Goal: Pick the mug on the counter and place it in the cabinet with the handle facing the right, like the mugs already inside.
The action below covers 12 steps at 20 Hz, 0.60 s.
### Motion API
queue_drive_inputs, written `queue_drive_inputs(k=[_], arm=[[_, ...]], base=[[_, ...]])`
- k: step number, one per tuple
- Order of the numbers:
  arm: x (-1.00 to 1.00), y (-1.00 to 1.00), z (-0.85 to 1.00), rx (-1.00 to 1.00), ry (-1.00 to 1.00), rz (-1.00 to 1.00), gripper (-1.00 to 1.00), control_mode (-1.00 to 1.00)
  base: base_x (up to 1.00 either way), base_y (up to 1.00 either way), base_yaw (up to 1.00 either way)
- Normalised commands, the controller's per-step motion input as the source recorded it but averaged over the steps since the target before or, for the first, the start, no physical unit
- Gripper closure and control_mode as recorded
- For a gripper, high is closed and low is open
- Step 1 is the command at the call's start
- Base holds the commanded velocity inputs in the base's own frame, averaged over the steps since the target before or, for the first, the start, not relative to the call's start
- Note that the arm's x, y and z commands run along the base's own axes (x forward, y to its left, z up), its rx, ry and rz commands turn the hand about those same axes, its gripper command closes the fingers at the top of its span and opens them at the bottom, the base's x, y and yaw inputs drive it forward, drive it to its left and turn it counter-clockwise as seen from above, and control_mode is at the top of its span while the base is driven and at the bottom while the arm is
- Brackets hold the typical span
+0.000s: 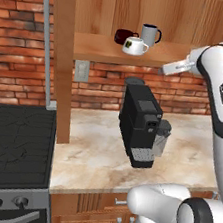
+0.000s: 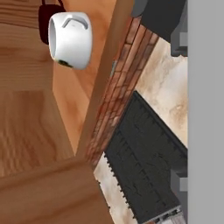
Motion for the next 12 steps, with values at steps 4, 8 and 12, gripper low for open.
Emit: queue_drive_inputs(k=[4,8,12], arm=[[-0.65,0.00,-0.21,0.00,-0.01,0.00,-1.00,-1.00],[-0.51,0.01,-0.34,0.00,0.00,0.00,-1.00,-1.00],[-0.32,0.01,-0.52,-0.02,0.00,0.00,-1.00,-1.00]], base=[[0.00,0.00,0.00],[0.00,0.00,0.00],[0.00,0.00,0.00]])
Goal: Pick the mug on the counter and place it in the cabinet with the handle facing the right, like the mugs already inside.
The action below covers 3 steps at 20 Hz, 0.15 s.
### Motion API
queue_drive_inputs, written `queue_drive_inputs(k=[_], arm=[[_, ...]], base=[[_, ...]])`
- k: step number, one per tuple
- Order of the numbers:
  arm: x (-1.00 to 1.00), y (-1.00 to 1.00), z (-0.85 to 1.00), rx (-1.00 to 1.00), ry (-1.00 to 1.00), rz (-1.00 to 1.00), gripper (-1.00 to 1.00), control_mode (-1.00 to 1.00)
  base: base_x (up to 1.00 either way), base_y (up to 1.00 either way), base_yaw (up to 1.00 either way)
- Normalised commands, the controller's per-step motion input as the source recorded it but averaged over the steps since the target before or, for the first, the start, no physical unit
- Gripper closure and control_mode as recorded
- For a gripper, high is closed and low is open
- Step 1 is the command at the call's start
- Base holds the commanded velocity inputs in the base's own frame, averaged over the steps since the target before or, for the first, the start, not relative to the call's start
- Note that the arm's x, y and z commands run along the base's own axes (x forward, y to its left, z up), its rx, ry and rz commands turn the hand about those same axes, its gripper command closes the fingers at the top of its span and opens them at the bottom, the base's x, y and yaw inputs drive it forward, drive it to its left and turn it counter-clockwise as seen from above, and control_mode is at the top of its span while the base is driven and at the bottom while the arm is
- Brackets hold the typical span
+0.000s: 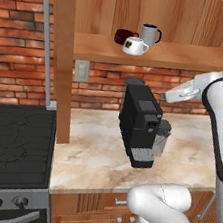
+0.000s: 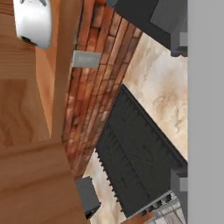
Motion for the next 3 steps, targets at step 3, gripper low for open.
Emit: queue_drive_inputs(k=[3], arm=[[-0.30,0.02,-0.55,-0.04,0.00,0.00,-1.00,-1.00]], base=[[0.00,0.00,0.00]])
